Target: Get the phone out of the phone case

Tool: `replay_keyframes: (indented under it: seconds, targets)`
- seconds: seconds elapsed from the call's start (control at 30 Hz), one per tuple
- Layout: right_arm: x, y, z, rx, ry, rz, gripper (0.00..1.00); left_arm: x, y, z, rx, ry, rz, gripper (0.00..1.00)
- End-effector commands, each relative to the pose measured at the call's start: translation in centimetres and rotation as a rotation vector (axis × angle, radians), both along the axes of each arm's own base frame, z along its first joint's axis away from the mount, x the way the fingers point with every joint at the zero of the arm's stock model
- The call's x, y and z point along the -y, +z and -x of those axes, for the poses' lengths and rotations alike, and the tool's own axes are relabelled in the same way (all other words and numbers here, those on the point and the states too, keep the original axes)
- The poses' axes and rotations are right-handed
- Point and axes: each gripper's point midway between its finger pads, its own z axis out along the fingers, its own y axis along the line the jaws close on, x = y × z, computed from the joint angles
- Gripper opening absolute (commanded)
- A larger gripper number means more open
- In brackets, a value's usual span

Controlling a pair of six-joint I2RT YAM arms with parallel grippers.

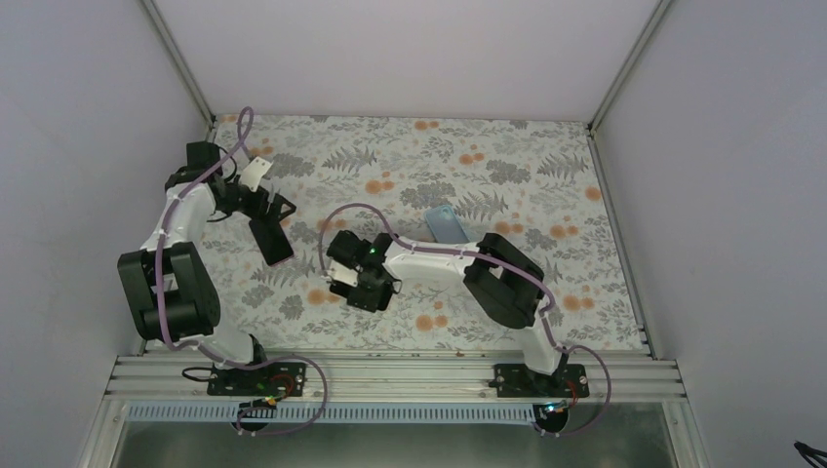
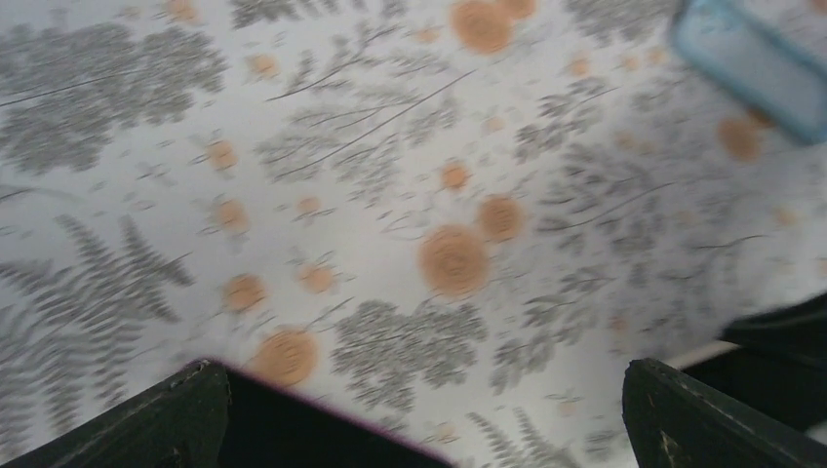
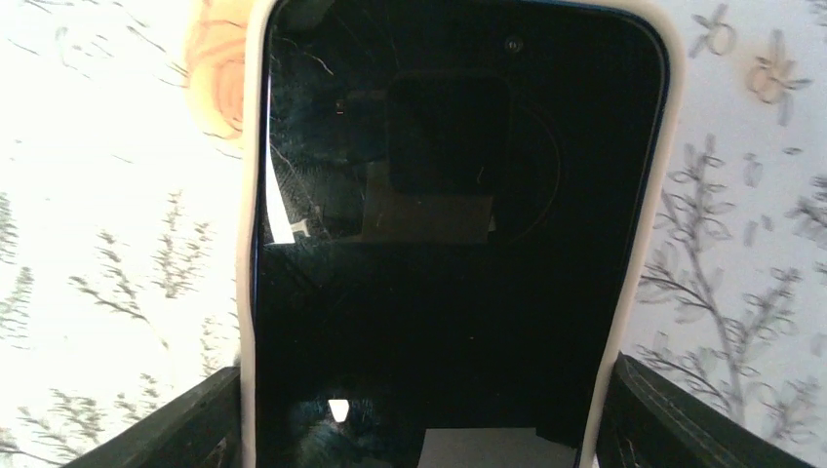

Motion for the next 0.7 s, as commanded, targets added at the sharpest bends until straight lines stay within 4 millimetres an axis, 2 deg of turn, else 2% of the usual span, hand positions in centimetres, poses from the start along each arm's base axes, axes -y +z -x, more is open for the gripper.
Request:
replay_keyframes:
  seconds: [0.0, 0.2, 0.37, 0.67]
  targets:
    - [1.9, 1.8, -3.8, 0.179, -0.036, 0.043, 0.56, 4.0, 2.1, 1.5, -0.043, -0.108, 0.278, 1.00]
    - [1.8, 7.5, -8.8, 0.321, -0.114, -0.053, 0.56, 7.4, 1.7, 3.1, -0.164, -0.198, 0.503, 1.00]
    - [0.9, 11.7, -11.5, 0.426, -0.147, -0.154, 0.54, 9.4, 0.9, 2.7, -0.219, -0.221, 0.510, 1.00]
    - [-1.2, 13.7, -13.0, 0.472, -0.151, -0.209, 0.54, 12.0, 0.1, 0.8, -0.259, -0.260, 0.503, 1.00]
